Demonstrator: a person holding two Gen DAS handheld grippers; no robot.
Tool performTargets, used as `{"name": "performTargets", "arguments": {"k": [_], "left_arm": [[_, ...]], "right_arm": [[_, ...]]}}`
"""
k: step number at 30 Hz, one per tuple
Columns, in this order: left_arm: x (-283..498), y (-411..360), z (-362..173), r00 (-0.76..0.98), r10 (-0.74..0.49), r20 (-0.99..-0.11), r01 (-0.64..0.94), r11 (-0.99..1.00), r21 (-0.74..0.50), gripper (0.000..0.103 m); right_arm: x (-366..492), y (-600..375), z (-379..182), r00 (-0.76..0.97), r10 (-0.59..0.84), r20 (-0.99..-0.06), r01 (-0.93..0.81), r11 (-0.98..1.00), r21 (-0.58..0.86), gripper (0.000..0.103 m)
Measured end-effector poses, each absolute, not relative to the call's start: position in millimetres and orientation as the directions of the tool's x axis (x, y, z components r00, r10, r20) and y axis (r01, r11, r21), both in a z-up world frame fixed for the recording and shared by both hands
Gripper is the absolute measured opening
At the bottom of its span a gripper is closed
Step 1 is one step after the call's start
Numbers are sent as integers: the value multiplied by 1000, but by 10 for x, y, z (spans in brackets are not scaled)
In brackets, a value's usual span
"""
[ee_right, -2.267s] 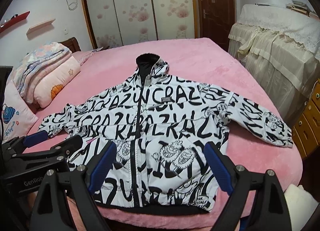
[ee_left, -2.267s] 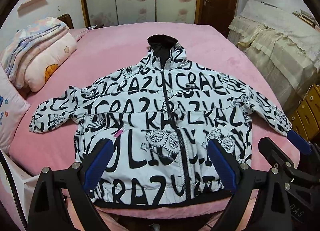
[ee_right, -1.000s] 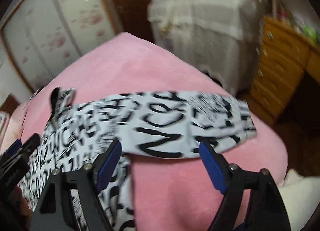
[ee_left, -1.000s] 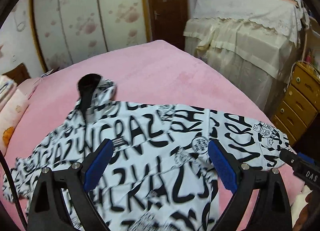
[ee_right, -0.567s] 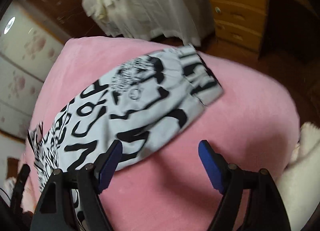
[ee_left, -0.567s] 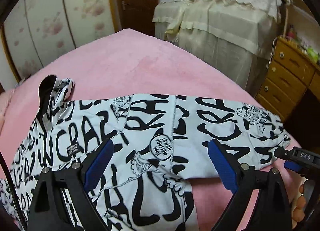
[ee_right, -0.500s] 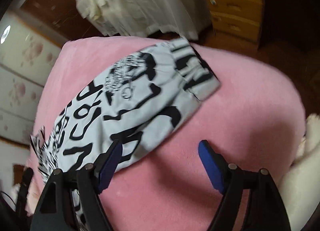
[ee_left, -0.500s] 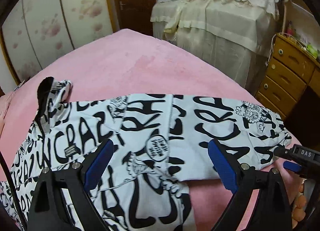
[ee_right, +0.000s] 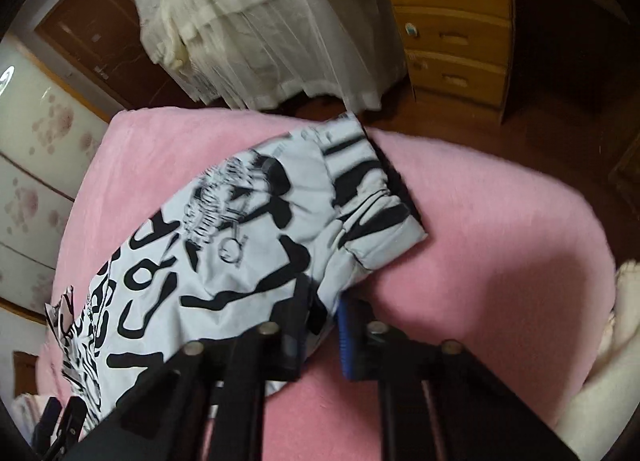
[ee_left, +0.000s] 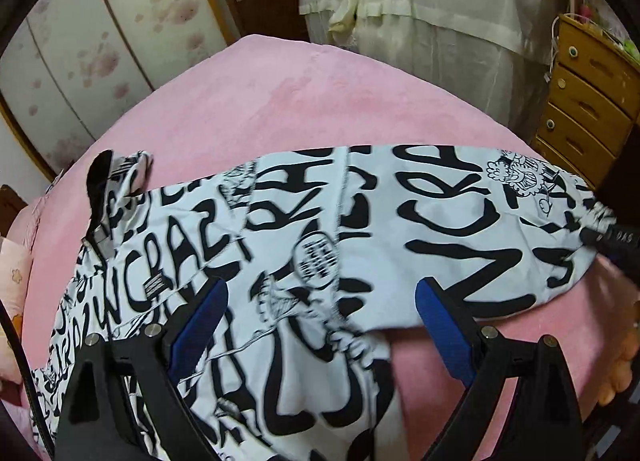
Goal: Fold large clothes
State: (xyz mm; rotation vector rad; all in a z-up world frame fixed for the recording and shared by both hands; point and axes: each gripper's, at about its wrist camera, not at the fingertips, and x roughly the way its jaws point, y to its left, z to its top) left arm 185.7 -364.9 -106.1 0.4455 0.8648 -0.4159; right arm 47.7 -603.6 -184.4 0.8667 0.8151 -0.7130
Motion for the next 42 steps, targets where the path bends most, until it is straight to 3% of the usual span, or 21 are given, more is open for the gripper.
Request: {"name": "performTargets", "arguments": {"k": [6, 10, 13, 16, 20, 27, 28, 32, 36, 38, 42], "left_arm": [[1943, -3076, -717, 606, -211, -767, 458, 881, 120, 94], [2080, -2573, -501, 618, -245, -747, 408, 912, 38, 94], [2206, -2197, -495, 611, -271, -744, 370, 928, -35, 94], [2324, -1883, -639, 613, -234, -754, 313, 949, -40, 94], [2424, -1630, -978, 530, -284, -799, 337, 935, -108, 94], [2443, -1588, -1510, 358, -381, -853, 362, 898, -249, 94], [2448, -1587, -1561, 333, -414, -847, 359, 887, -291, 94], [2477, -1621, -1700, 254, -525, -812, 342, 834, -432, 94], [2523, -1714, -1808, 188, -607, -772, 334, 779, -531, 91], [2551, -1773, -1873, 145, -652, -744, 319, 743, -589, 77], [2603, -1847, -2009, 93, -727, -680, 252, 678, -690, 72]], "right_arm": [[649, -5497, -1070, 650, -325, -687, 663, 685, 302, 7], [984, -4796, -562, 784, -228, -577, 434, 866, 247, 7], [1272, -4140, -447, 822, -136, -553, 255, 956, 144, 7], [1498, -3601, -587, 812, -70, -580, 120, 992, 48, 7], [1724, -3103, -1104, 731, -9, -682, -15, 999, -30, 8], [1751, -2892, -1684, 612, -37, -790, -80, 991, -108, 15], [1705, -2933, -1661, 610, -22, -792, -81, 993, -91, 19], [1563, -3012, -1533, 631, 39, -775, -85, 996, -19, 68], [1465, -3029, -1421, 667, 20, -745, -49, 999, -17, 72], [1409, -3080, -1371, 671, 26, -741, -30, 1000, 8, 72], [1257, -3203, -1318, 682, 69, -728, 7, 995, 101, 72]]}}
